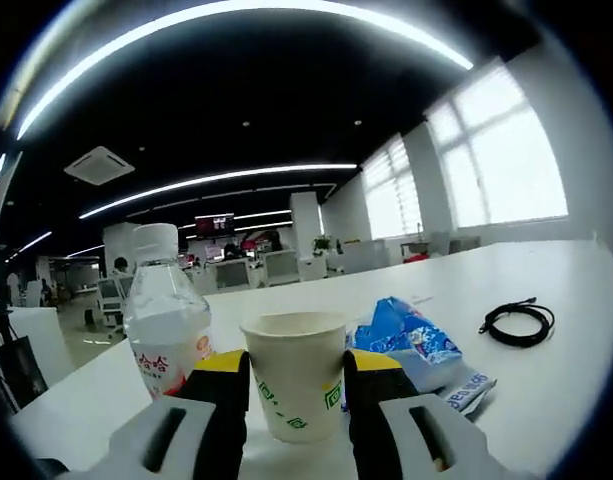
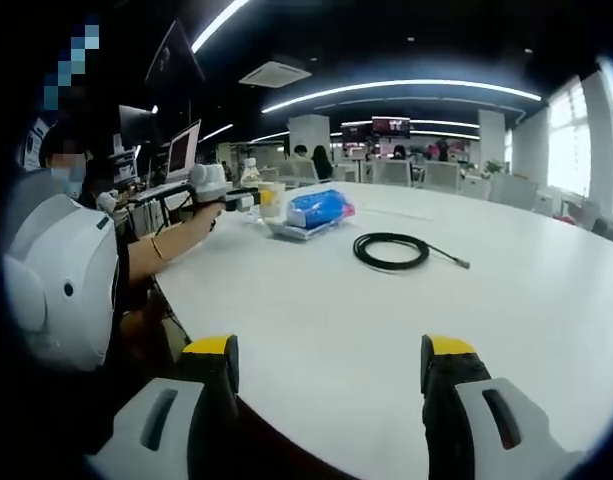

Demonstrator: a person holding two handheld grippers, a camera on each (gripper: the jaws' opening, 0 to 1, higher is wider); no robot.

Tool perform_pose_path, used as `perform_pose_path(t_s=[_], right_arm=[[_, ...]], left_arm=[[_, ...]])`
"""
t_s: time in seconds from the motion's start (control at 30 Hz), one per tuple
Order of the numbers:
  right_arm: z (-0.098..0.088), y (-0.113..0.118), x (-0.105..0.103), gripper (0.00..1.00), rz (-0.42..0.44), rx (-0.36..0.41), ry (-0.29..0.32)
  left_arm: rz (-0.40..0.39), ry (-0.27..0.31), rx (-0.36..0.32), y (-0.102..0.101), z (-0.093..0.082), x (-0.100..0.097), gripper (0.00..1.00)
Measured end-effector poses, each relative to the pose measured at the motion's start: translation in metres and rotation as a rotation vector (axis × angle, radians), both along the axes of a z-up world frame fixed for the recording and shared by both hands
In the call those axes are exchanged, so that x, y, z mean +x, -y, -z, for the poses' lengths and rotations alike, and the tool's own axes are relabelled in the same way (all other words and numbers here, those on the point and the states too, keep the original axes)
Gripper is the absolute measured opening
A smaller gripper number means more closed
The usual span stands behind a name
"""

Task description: Arrange the tabletop items into an orderly group along one side of the table until the central work area is clear of visible clutter.

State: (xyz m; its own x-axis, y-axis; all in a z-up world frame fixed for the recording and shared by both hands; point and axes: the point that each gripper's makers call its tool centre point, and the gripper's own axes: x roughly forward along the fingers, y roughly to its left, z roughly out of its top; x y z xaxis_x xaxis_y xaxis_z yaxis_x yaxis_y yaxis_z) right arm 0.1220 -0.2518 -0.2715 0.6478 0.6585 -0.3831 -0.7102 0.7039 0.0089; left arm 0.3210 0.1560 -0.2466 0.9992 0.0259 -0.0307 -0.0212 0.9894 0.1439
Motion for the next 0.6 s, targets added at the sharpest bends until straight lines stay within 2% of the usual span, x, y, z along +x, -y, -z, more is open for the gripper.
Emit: perform_pose_path(t_s=[0.1,0.23,0.33,0.5,0.6], right_arm=[[-0.002,0.001,0.001,0.72,0.004,-0.010,0.000],[-0.003,0.001,0.001,0.72,0.004,-0.020,0.002],[-0.003,0.002,0.001,0.72,0.008,-0.027,0.000],[-0.002,0.003,0.001,0.72,0.010,-0.032,0.000],[-0.002,0.003,0.001,0.72,0.006,-0.031,-0.001]], left_arm=[[0.003,-0.016,-0.012,0.000,0.004,-0.001,0.36],[0.003,-0.010,-0.006,0.001,0.004,-0.001,0.36],[0.000,-0.028,0.028,0.002,0.009,0.000,0.36],[-0.002,-0.041,-0.005,0.002,0.015,0.001,0.36],[-0.012,-0.035,0.036,0.002,0.014,0.001,0.36]])
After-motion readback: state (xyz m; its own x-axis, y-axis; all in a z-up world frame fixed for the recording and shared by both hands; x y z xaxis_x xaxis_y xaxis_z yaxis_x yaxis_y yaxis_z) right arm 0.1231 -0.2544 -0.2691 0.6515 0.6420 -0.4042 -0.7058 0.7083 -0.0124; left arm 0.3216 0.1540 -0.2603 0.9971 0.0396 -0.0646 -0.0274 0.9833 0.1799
